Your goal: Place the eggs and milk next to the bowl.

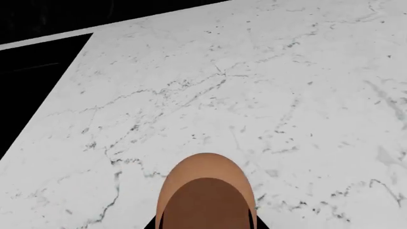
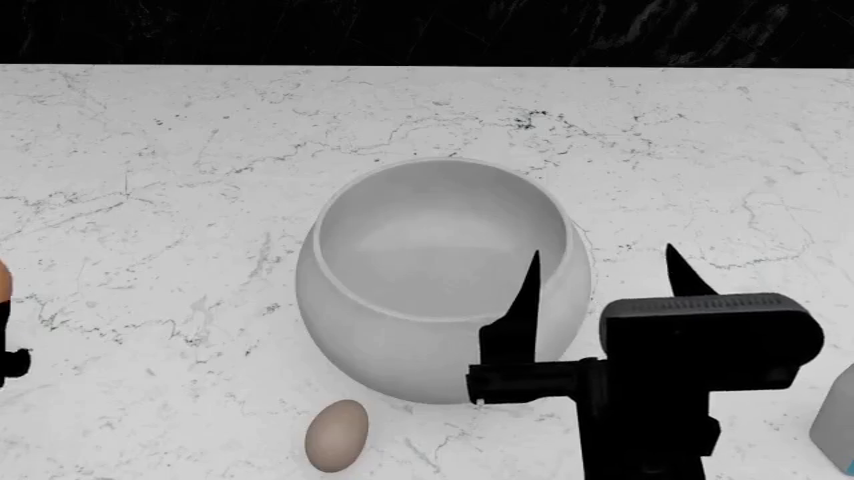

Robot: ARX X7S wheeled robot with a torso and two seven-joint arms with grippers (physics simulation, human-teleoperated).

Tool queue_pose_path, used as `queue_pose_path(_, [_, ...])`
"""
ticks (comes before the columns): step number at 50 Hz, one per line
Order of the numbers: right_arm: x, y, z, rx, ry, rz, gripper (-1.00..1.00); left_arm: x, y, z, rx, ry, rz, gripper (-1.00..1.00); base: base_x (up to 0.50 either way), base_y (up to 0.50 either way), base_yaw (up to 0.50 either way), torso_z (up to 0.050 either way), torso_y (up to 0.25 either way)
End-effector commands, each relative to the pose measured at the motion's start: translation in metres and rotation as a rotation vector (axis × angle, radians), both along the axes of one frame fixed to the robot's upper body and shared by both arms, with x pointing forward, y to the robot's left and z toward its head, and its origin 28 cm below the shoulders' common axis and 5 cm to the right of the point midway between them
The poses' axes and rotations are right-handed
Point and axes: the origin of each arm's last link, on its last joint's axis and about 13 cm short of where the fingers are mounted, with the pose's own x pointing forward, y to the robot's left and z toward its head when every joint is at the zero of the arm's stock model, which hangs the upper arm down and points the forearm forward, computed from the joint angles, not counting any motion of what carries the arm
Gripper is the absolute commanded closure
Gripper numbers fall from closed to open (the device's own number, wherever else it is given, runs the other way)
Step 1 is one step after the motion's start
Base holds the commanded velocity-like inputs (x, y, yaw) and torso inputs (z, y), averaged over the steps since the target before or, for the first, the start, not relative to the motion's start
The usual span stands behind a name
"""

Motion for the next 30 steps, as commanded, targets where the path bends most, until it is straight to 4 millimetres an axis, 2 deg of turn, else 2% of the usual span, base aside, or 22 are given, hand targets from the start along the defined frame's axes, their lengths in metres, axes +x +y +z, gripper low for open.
queue_pose_path(1, [-0.002, 0.000, 0.002, 0.005, -0.008, 0.000, -1.00, 0.003, -0.020, 0.007, -0.002, 0.021, -0.121, 1.00, 0.00, 0.00, 0.00, 0.000, 0.000])
queue_pose_path(30, [-0.009, -0.002, 0.004, 0.008, -0.016, -0.011, -1.00, 0.027, -0.066, 0.018, 0.023, 0.054, -0.366, 1.00, 0.00, 0.00, 0.00, 0.000, 0.000])
